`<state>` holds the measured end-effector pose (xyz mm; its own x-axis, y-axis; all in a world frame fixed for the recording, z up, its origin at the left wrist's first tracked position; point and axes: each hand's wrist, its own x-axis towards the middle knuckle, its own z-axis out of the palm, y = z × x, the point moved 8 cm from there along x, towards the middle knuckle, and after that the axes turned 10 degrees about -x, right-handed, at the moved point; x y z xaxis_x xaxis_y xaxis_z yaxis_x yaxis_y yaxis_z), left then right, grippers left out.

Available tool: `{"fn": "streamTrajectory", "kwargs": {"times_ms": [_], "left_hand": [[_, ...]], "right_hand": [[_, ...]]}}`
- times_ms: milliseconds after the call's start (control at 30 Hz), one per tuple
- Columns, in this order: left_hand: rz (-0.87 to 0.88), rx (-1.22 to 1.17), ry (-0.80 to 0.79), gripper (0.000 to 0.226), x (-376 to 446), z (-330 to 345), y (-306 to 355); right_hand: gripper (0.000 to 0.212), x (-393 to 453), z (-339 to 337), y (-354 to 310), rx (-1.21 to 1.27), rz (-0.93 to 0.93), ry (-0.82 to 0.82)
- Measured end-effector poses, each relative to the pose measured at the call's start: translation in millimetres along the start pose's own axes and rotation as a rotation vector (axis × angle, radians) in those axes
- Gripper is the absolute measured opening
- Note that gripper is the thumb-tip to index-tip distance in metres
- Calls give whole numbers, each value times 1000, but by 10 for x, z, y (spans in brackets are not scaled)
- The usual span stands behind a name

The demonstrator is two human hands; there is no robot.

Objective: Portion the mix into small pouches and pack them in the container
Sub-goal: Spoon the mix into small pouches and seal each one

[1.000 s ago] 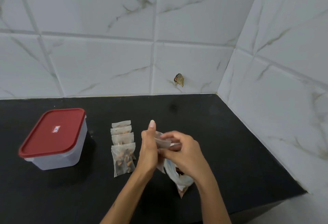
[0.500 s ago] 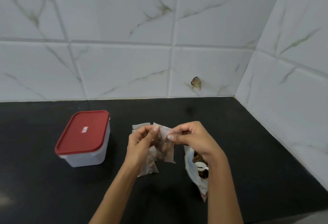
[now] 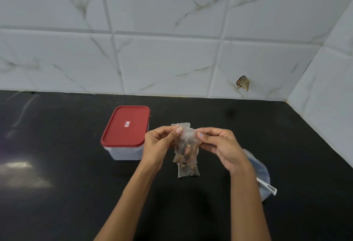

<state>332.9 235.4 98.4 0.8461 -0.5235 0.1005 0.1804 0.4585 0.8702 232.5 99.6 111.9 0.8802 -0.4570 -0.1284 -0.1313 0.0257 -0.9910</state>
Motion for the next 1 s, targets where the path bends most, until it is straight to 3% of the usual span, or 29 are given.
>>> {"fn": "streamTrajectory", "kwargs": {"times_ms": [233, 433, 700, 1000], "left_hand": [[-96, -10, -80, 19, -26, -85, -114], [-44, 140, -130, 17, -24, -67, -131], [3, 226, -152, 8, 17, -57, -132], [101, 352, -199, 7, 37, 1, -98]], "right_hand": [[31, -21, -74, 39, -58, -39, 97], [29, 17, 79, 33, -441, -163, 72], [5, 83, 164, 35, -408, -207, 30], [10, 158, 277, 11, -479, -252, 19]]}}
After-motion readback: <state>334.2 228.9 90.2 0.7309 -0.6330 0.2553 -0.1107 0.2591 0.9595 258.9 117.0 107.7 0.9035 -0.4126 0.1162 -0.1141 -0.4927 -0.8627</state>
